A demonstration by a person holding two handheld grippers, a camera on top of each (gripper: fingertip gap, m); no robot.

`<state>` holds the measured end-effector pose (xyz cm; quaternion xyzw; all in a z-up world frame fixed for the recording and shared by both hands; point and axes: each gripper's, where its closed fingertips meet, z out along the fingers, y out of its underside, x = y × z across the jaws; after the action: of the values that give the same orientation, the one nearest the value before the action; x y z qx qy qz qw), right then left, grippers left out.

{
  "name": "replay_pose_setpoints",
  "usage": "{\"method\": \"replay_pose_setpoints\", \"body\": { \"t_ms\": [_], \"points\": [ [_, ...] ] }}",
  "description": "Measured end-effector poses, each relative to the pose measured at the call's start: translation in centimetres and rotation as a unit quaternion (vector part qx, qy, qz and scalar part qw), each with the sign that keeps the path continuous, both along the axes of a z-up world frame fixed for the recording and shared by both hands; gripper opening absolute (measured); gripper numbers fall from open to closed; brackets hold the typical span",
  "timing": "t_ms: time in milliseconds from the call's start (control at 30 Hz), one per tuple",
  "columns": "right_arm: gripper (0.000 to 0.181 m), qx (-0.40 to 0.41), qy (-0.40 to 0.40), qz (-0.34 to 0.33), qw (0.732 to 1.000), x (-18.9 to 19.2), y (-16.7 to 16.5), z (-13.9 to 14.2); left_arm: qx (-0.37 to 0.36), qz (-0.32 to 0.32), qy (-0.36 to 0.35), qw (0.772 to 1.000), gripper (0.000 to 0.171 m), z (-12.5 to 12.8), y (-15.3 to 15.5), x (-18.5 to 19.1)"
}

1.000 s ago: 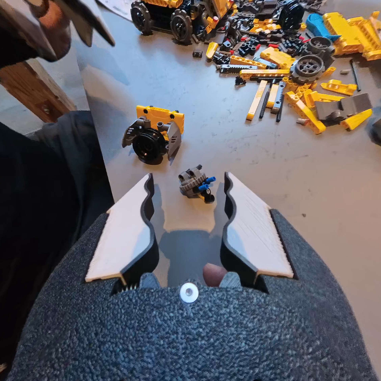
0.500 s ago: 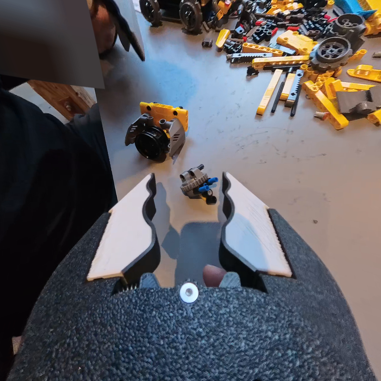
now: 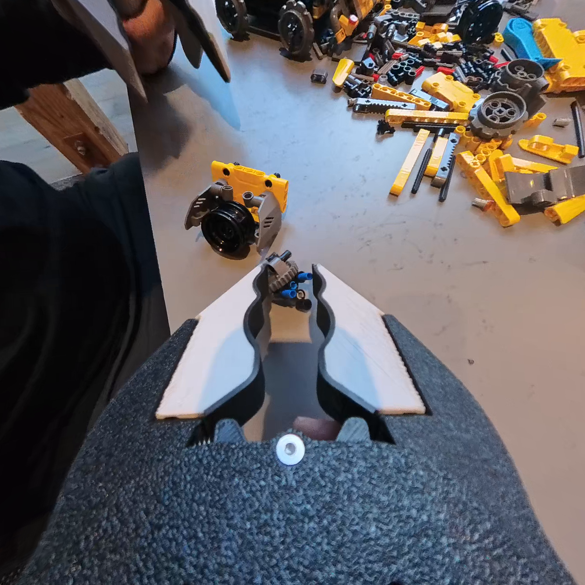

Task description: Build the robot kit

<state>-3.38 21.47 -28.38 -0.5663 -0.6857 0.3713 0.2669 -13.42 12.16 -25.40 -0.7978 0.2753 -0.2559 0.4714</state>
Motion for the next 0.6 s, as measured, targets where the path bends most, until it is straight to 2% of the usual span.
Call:
{"method": "replay_pose_setpoints", "body": {
  "t_ms": [433, 600],
  "points": [
    [0.027, 0.028, 0.033, -0.012, 0.999, 0.0, 0.28, 0.79, 0.019, 0.012, 0.046, 0.999, 0.056, -0.46, 0.09, 0.08],
    [0.027, 0.029, 0.036, -0.022, 0.999, -0.03, 0.57, 0.87, 0.026, 0.006, 0.039, 0.999, 0.055, -0.18, -0.07, 0.17]
  ]
}}
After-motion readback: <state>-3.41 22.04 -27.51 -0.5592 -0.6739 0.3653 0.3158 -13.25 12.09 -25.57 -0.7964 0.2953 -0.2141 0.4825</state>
